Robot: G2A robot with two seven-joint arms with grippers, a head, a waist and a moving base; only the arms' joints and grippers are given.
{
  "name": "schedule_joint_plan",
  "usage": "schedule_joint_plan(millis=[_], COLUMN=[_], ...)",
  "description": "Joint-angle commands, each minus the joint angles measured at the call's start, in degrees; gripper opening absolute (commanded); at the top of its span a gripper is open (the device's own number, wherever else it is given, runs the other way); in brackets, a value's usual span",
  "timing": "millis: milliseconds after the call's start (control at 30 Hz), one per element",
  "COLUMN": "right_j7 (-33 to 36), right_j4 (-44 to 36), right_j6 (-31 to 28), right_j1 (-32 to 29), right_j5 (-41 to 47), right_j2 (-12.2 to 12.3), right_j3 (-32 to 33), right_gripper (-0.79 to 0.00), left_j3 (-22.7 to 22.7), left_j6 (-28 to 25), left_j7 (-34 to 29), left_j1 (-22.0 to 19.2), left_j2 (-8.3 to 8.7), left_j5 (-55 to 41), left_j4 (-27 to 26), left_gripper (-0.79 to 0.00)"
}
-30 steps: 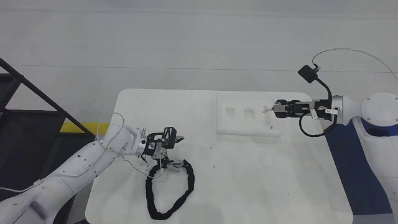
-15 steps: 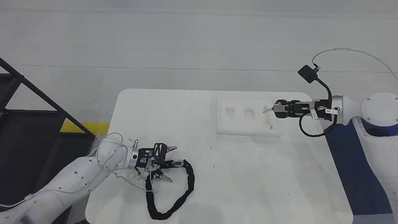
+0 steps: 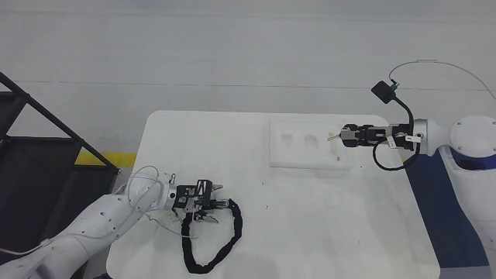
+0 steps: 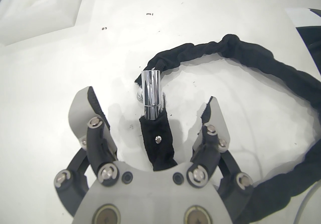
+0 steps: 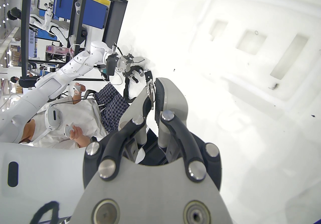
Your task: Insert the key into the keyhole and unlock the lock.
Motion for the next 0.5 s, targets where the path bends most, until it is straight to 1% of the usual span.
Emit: schedule_joint_plan(millis=[0,67,133,233,267,300,467], right_j7=[0.0,0.0,0.0,0.0,0.0,0.0,0.0], right_j4=[0.0,0.0,0.0,0.0,0.0,0.0,0.0], right_j6=[0.0,0.0,0.0,0.0,0.0,0.0,0.0], right_j1=[0.0,0.0,0.0,0.0,0.0,0.0,0.0], right_j5=[0.0,0.0,0.0,0.0,0.0,0.0,0.0], right_j2=[0.0,0.0,0.0,0.0,0.0,0.0,0.0], right_j3=[0.0,0.0,0.0,0.0,0.0,0.0,0.0], right_gripper=[-0.785,-0.785,-0.785,-0.785,-0.785,-0.785,-0.785], left_j3=[0.0,0.1,0.2,0.4,0.4,0.4,0.3], left_j6=[0.2,0.2,0.1,-0.4,-0.6,-0.8,-1.9], left_j7=[0.1,0.2,-0.2,-0.6,-0.8,-0.8,-0.3], left_j1=[-0.1,0.0,-0.1,-0.2,-0.2,-0.3,-0.7], left_j2=[-0.23,-0.44,-0.68,-1.06,-1.19,-1.32,-1.91], left_j5=[0.1,0.3,0.5,0.4,0.3,0.2,-0.9], left_j4=[0.3,0.7,1.2,1.9,2.0,2.1,2.5], left_gripper=[-0.366,-0.422,-0.496,-0.65,-0.742,-0.785,-0.785])
